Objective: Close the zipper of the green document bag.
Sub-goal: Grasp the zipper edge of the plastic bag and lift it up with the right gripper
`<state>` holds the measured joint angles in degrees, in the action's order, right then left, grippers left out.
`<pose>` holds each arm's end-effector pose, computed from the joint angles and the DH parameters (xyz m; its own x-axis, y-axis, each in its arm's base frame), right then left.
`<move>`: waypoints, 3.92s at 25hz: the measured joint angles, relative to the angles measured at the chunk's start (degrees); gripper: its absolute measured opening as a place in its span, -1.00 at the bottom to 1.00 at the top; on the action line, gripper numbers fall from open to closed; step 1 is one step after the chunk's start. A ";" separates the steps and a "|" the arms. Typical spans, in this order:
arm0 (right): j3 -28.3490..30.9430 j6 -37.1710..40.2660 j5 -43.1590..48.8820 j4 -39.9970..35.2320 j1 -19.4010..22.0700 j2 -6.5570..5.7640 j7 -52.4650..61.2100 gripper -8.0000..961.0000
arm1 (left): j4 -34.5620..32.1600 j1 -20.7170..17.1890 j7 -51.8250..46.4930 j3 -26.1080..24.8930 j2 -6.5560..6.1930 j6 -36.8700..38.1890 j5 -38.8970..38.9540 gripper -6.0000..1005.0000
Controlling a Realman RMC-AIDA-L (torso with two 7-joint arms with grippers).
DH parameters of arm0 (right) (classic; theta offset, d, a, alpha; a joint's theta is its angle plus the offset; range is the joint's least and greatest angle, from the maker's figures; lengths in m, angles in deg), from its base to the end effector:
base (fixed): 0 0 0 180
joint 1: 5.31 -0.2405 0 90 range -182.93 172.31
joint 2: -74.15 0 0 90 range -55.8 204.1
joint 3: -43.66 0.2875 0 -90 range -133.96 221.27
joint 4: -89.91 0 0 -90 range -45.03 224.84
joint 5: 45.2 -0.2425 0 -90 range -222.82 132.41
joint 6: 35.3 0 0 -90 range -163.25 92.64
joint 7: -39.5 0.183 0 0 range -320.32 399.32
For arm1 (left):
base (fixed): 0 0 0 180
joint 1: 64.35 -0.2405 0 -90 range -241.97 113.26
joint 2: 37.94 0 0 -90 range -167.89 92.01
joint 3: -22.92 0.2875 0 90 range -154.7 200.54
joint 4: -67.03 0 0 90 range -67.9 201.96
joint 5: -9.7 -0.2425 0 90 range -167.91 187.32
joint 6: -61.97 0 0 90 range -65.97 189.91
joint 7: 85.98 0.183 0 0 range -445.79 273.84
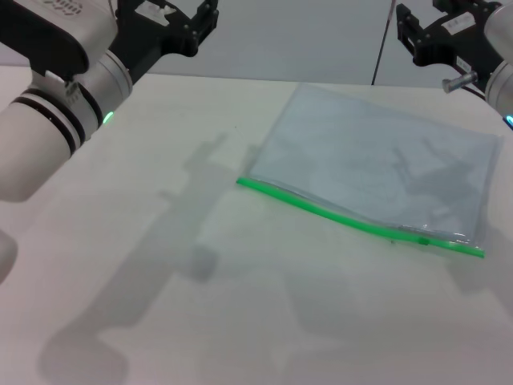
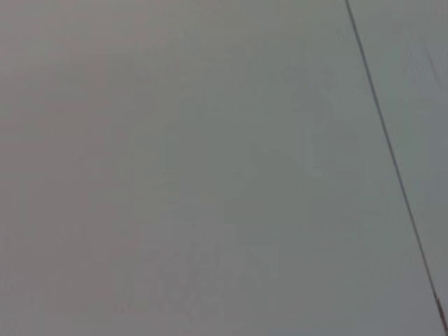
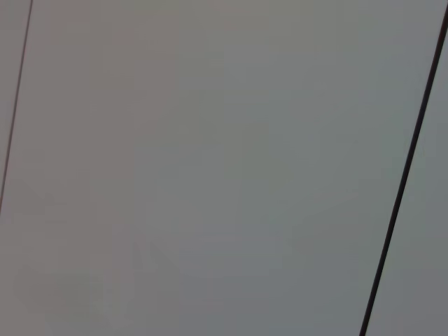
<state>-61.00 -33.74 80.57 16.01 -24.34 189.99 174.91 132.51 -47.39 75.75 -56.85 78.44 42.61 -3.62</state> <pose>0.1749 0.4767 -0.0339 0.8709 -0.0432 -0.4896 -0.4649 -0.3955 -0.7921 -0.1970 0.4713 -0.0162 0.8500 -0.1325 0.5099 0.4305 -0.3833 -0.8172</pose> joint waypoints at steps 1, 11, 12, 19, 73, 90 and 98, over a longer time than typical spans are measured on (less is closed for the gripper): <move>0.00 -0.02 0.02 0.02 0.00 0.00 -0.01 0.05 | -0.22 0.15 -0.06 0.02 -0.01 0.00 -0.30 0.22; 0.00 -0.89 0.34 0.05 -0.12 -0.07 -0.20 0.05 | -1.57 0.91 -0.86 0.05 -0.02 -0.15 -0.60 0.23; 0.00 -0.92 0.35 -0.02 -0.13 -0.07 -0.21 0.05 | -1.46 0.88 -0.86 -0.06 -0.02 -0.15 -0.61 0.23; -0.74 -4.30 0.33 -0.05 0.02 -0.16 -0.14 0.05 | -1.24 1.68 -0.49 -0.98 0.04 0.71 -0.43 0.22; 0.47 37.76 24.99 -15.87 21.61 0.14 -25.31 0.14 | 8.56 -5.04 -3.88 -5.75 -0.01 22.00 -0.57 0.21; -4.97 31.47 39.89 -11.74 20.45 0.45 -14.50 0.16 | 9.02 -5.45 -3.88 -6.54 -0.01 22.18 -0.56 0.21; -5.00 28.32 40.05 -10.62 19.87 0.45 -14.18 0.16 | 8.64 -5.10 -3.88 -6.54 -0.01 22.17 -0.57 0.21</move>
<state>-66.00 -5.42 120.62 5.39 -4.47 190.44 160.73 141.15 -52.49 71.87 -63.39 78.42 64.78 -4.18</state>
